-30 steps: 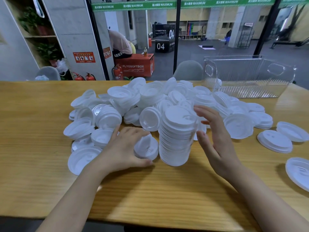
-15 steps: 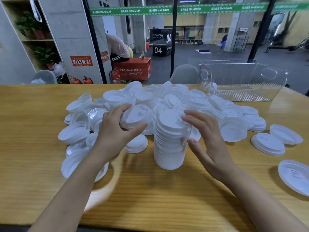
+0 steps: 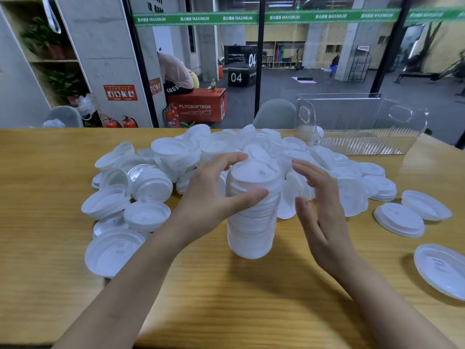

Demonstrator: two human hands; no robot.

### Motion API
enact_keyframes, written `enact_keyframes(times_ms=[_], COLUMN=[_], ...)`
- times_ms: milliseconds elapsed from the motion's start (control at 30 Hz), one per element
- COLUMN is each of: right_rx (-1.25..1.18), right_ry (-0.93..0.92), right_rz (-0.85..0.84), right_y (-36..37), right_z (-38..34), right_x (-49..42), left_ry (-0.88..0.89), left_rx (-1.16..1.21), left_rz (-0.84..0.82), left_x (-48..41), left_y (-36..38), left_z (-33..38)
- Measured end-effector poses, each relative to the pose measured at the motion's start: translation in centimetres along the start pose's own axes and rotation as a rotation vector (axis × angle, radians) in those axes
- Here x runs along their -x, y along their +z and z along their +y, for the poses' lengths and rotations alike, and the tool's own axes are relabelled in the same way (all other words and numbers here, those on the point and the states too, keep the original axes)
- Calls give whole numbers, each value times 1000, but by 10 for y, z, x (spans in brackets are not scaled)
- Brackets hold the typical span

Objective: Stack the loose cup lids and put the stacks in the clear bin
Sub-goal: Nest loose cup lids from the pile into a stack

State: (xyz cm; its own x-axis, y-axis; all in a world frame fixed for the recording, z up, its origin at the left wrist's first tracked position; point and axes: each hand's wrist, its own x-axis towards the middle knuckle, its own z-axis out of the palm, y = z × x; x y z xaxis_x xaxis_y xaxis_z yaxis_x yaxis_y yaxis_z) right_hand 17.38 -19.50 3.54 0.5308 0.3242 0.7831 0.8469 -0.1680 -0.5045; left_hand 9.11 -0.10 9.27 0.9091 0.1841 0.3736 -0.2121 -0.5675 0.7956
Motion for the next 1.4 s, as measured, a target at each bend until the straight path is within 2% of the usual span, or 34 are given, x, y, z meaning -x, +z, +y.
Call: enact_keyframes(times_ms=[600, 700, 767, 867, 967, 1067, 1267, 1400], right_rx=[29, 9, -7, -17, -27, -27, -19, -21], right_ry=[-113, -98, -89, -89, -96, -105, -119, -115], right_rz=[-81, -79, -75, -77, -74, -66, -56, -56], right_y=[3, 3, 3, 4, 5, 6, 6, 6], right_z=[-5, -5, -5, -6, -6, -7, -5, -6], right_x=[1, 2, 3, 3, 4, 4, 3, 3], left_ry=[82, 75, 62, 59, 157, 182, 106, 102], left_rx=[-58, -34, -116, -417, -781, -992, -1047, -994], left_rz=[-16, 47, 109, 158, 145, 129, -9, 22], left_x=[7, 8, 12, 23, 33, 33, 30, 30], left_y=[1, -14, -26, -36, -34, -30, -29, -28], left_z=[-13, -21, -36, -67, -97, -111, -119, -116])
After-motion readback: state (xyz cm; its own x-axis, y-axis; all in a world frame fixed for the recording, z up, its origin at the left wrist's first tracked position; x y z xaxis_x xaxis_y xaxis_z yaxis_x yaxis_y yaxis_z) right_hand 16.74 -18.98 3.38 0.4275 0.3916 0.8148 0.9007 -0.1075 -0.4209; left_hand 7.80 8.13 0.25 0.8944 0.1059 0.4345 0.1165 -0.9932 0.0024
